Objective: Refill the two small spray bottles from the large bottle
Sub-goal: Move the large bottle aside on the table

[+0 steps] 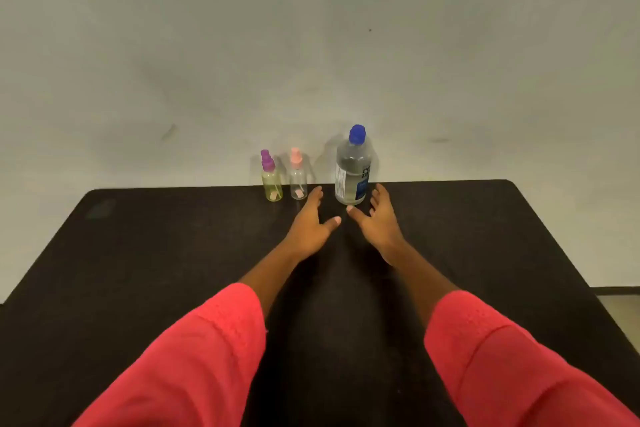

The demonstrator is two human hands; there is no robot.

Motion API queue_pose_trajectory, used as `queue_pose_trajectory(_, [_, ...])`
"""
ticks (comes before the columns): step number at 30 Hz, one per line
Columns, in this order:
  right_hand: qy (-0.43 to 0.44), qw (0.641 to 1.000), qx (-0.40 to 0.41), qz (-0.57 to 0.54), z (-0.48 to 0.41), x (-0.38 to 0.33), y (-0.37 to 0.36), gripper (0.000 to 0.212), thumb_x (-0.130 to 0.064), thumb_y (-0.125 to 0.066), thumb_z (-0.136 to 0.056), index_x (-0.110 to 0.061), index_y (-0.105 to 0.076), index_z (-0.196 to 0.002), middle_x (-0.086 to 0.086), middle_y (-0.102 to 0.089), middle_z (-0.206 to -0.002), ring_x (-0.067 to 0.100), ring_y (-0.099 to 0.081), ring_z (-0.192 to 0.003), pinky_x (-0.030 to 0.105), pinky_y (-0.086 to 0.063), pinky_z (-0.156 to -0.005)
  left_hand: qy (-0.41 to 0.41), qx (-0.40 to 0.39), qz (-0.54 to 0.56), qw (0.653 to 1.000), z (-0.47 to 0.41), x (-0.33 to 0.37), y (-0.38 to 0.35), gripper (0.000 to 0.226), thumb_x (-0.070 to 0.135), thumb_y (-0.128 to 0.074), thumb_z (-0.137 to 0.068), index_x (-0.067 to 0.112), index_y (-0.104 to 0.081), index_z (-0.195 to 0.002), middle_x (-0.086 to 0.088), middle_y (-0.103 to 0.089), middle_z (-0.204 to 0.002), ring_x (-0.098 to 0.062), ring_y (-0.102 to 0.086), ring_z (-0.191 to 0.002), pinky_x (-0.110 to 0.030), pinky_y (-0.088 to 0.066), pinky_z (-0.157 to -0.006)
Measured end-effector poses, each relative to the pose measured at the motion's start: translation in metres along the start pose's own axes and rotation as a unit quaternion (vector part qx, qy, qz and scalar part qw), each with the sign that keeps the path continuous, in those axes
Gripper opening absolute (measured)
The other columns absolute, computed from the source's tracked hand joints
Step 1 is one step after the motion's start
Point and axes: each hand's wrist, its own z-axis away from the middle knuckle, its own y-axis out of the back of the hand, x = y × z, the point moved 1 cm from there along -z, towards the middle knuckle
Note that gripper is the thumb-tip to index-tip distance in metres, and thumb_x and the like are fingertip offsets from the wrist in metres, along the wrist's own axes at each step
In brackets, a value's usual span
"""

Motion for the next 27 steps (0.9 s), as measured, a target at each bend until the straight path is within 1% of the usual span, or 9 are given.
queue_pose_trajectory(4, [0.062, 0.998, 0.008, -0.01, -0.016, 0.005, 0.0, 0.079, -0.012, -0.066, -0.085, -0.013, -0.018, -0.148, 0.007, -0.029, -0.152, 0.02, -0.029, -0.139, 0.034, -0.027, -0.114, -0.026, 0.005, 0.012, 1.0, -0.018, -0.001, -0.013, 0.077, 0.012, -0.059, -0.093, 0.01, -0.009, -0.152, -0.008, -0.016, -0.159, -0.021, -0.015, -0.146, -0.035, -0.017, -0.119])
queue_pose_trajectory(6, [0.095, 0.995, 0.002, -0.01, -0.022, 0.009, 0.0, 0.073, -0.009, -0.066, -0.085, -0.015, -0.025, -0.145, 0.005, -0.038, -0.147, 0.014, -0.038, -0.133, 0.033, -0.032, -0.111, -0.048, 0.016, 0.021, 0.998, -0.024, -0.002, -0.02, 0.074, 0.009, -0.056, -0.094, 0.01, -0.01, -0.152, -0.006, -0.02, -0.157, -0.016, -0.019, -0.144, -0.02, -0.019, -0.113])
queue_pose_trajectory(8, [0.125, 0.992, -0.004, -0.002, -0.028, 0.011, -0.001, 0.068, -0.01, -0.065, -0.085, -0.019, -0.03, -0.143, 0.001, -0.045, -0.142, 0.01, -0.043, -0.127, 0.031, -0.036, -0.109, -0.082, 0.016, 0.047, 0.995, -0.028, 0.002, -0.021, 0.067, 0.005, -0.052, -0.095, 0.011, -0.014, -0.15, 0.001, -0.032, -0.147, -0.005, -0.029, -0.133, 0.001, -0.025, -0.098])
queue_pose_trajectory(9, [0.132, 0.991, -0.001, 0.005, -0.03, 0.013, -0.001, 0.066, -0.012, -0.065, -0.086, -0.02, -0.031, -0.142, -0.001, -0.046, -0.141, 0.01, -0.044, -0.127, 0.032, -0.036, -0.109, -0.095, 0.011, 0.059, 0.994, -0.03, 0.004, -0.022, 0.065, 0.005, -0.051, -0.096, 0.012, -0.016, -0.15, 0.006, -0.035, -0.14, -0.002, -0.031, -0.128, 0.003, -0.029, -0.094])
queue_pose_trajectory(12, [0.135, 0.991, 0.019, 0.009, -0.03, 0.017, -0.004, 0.062, -0.016, -0.064, -0.086, -0.021, -0.035, -0.141, 0.001, -0.05, -0.138, 0.013, -0.046, -0.127, 0.036, -0.036, -0.11, -0.111, 0.005, 0.087, 0.99, -0.031, 0.004, -0.024, 0.058, 0.003, -0.052, -0.095, 0.013, -0.025, -0.145, 0.005, -0.043, -0.135, -0.006, -0.042, -0.126, -0.02, -0.036, -0.107])
queue_pose_trajectory(15, [0.141, 0.989, 0.041, 0.016, -0.014, 0.019, -0.005, 0.062, -0.015, -0.063, -0.087, -0.017, -0.033, -0.142, 0.004, -0.049, -0.139, 0.015, -0.046, -0.127, 0.029, -0.035, -0.108, -0.101, 0.019, 0.101, 0.989, -0.021, -0.001, -0.026, 0.057, 0.005, -0.053, -0.095, 0.014, -0.026, -0.144, 0.002, -0.046, -0.134, -0.013, -0.045, -0.127, -0.03, -0.036, -0.109])
queue_pose_trajectory(19, [0.156, 0.986, 0.059, 0.012, 0.017, 0.021, -0.007, 0.06, -0.016, -0.068, -0.084, -0.015, -0.038, -0.137, 0.003, -0.052, -0.134, 0.011, -0.048, -0.121, 0.017, -0.035, -0.098, -0.085, 0.048, 0.118, 0.988, 0.004, -0.005, -0.028, 0.056, 0.006, -0.054, -0.095, 0.012, -0.028, -0.144, -0.007, -0.045, -0.143, -0.017, -0.045, -0.13, -0.029, -0.037, -0.108])
queue_pose_trajectory(24, [0.154, 0.986, 0.046, 0.046, 0.063, 0.026, -0.016, 0.055, -0.016, -0.069, -0.082, -0.016, -0.044, -0.13, 0.004, -0.05, -0.131, 0.012, -0.052, -0.114, 0.022, -0.041, -0.091, -0.1, 0.088, 0.095, 0.986, 0.05, -0.011, -0.026, 0.061, 0.024, -0.07, -0.085, 0.02, -0.039, -0.137, -0.003, -0.043, -0.13, -0.015, -0.045, -0.124, -0.031, -0.043, -0.103])
queue_pose_trajectory(27, [0.165, 0.982, 0.016, 0.087, 0.095, 0.026, -0.024, 0.055, -0.014, -0.069, -0.08, -0.017, -0.046, -0.13, 0.002, -0.047, -0.129, 0.007, -0.05, -0.101, 0.023, -0.044, -0.085, -0.088, 0.117, 0.071, 0.987, 0.077, -0.018, -0.017, 0.075, 0.033, -0.081, -0.073, 0.019, -0.041, -0.135, 0.0, -0.039, -0.121, -0.008, -0.044, -0.115, -0.021, -0.043, -0.095])
